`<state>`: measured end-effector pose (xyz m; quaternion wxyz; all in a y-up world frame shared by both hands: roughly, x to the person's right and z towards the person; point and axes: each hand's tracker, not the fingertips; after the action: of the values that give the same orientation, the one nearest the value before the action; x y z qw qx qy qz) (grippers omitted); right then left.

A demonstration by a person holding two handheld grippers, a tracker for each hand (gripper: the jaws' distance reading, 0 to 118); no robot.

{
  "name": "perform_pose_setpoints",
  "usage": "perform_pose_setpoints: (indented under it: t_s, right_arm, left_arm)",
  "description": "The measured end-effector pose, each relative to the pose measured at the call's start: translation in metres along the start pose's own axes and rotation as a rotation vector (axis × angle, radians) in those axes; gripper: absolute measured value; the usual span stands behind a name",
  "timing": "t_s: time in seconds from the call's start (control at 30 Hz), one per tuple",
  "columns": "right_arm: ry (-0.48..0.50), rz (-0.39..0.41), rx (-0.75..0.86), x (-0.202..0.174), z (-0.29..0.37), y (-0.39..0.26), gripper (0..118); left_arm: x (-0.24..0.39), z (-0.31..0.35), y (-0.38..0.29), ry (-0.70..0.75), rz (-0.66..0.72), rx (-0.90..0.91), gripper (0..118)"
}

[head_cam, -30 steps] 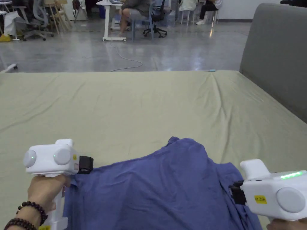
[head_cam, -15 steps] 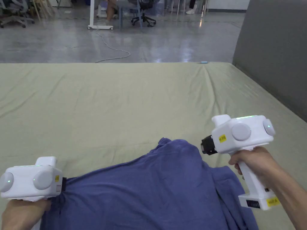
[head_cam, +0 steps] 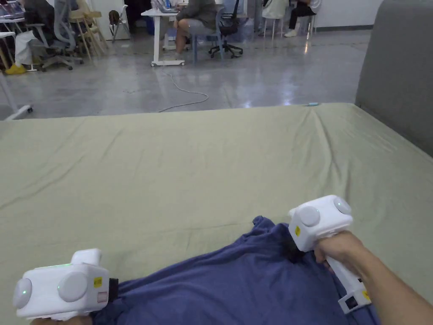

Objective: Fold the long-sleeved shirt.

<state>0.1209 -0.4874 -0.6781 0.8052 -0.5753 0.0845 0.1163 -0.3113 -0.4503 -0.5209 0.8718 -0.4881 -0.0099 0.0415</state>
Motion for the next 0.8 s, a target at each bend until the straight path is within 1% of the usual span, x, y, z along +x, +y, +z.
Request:
perform_pose_setpoints:
  t_s: [0.03, 0.07, 0.13, 0.17, 0.23, 0.33, 0.47, 0.6, 0.67, 0.7, 0.73, 0.8]
  right_arm:
    - [0.006, -0.011, 0.049, -0.001, 0.01, -0.001, 0]
    - [-0.062, -0.011, 0.07, -0.001, 0.019, -0.001, 0]
    - [0.021, -0.047, 0.078, 0.005, 0.047, -0.006, 0]
    - [0.04, -0.037, 0.135, 0.008, 0.065, -0.005, 0]
    - [0.031, -0.032, 0.203, 0.014, 0.104, -0.002, 0]
    - [0.036, -0.012, 0.291, 0.023, 0.166, 0.005, 0]
    - [-0.034, -0.005, 0.455, 0.032, 0.254, 0.022, 0]
    - [-0.058, -0.071, 0.619, 0.043, 0.343, 0.045, 0]
    - [-0.113, -0.089, 0.684, 0.047, 0.382, 0.061, 0]
    - [-0.141, -0.107, 0.706, 0.048, 0.403, 0.069, 0]
    - [-0.159, -0.104, 0.728, 0.049, 0.418, 0.075, 0]
    - [-0.168, -0.123, 0.773, 0.054, 0.454, 0.091, 0]
  left_arm:
    - [0.002, 0.004, 0.002, 0.01, -0.009, 0.008, 0]
    - [0.003, 0.007, 0.003, 0.016, -0.018, 0.012, 0]
    - [0.005, 0.018, 0.01, 0.031, -0.021, 0.032, 0]
    - [0.004, 0.029, 0.016, 0.035, 0.003, 0.082, 0]
    - [0.001, 0.053, 0.029, -0.021, 0.04, 0.164, 0]
    - [0.004, 0.089, 0.054, -0.038, 0.043, 0.24, 0]
    - [0.014, 0.148, 0.104, -0.048, 0.028, 0.37, 0]
    - [0.029, 0.215, 0.165, -0.046, 0.001, 0.509, 0]
    - [0.038, 0.247, 0.194, -0.046, -0.023, 0.573, 0]
    - [0.041, 0.263, 0.209, -0.069, -0.008, 0.592, 0]
    - [0.04, 0.276, 0.219, -0.094, 0.014, 0.605, 0]
    - [0.045, 0.307, 0.243, -0.113, 0.052, 0.655, 0]
